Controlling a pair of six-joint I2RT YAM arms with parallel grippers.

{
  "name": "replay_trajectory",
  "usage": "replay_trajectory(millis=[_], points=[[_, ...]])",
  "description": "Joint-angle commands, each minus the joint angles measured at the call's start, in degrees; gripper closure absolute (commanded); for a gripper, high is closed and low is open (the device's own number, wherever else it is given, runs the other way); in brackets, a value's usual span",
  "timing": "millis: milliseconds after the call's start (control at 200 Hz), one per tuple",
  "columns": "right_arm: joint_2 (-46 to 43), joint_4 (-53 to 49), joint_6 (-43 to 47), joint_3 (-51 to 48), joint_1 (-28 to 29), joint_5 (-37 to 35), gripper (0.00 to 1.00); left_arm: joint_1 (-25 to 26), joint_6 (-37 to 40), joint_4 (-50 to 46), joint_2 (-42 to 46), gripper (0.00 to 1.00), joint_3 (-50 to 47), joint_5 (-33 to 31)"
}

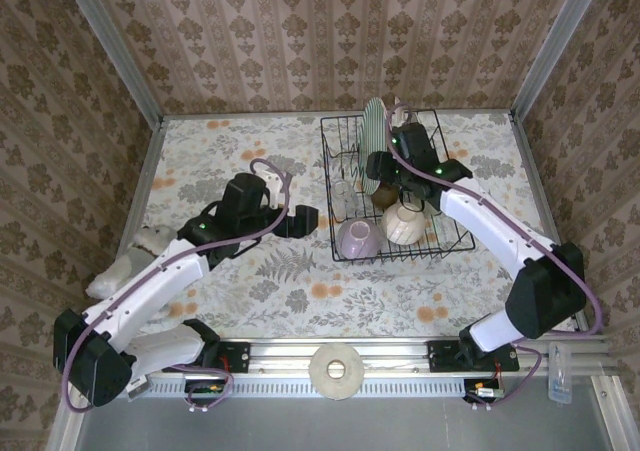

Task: Unload the mixed dishes from the dish rack

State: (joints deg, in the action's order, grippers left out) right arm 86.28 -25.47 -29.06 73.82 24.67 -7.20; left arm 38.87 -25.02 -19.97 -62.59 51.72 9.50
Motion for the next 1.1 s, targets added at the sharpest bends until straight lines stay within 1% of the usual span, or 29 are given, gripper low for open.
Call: replay_trajectory(millis=[0,125,315,570,775,925,1090], points=[[1.9,1.0,-1.5,2.7,0.4,-1.2,0.35,-0.8,-1.0,1.4,1.7,0.02,-1.1,1.3],[3.5,1.4,-1.0,3.6,0.8,-2.4,0.39,-1.4,-1.3,1.8,2.2,0.02,-1.9,1.9],[5.8,1.7,-0.8,5.1,1.2,-6.7,0.44,-2.2,-1.8,2.1,2.8,0.02,-2.6,2.6],[8.9,3.0,-1.8,7.0,1.8,-8.6,0.53,-3.0,-2.4,2.0,3.2,0.02,-3.4,2.8],[10.1,4.2,-1.8,8.2,3.3,-13.5,0.61,-3.3,-2.9,2.1,3.5,0.03,-3.9,3.1],[10.6,5.5,-1.9,8.3,4.0,-15.8,0.63,-3.3,-3.3,2.0,3.7,0.03,-4.1,3.1],[10.8,7.2,-2.3,7.7,4.9,-19.6,0.69,-3.4,-4.0,2.5,3.7,0.03,-4.7,3.1]])
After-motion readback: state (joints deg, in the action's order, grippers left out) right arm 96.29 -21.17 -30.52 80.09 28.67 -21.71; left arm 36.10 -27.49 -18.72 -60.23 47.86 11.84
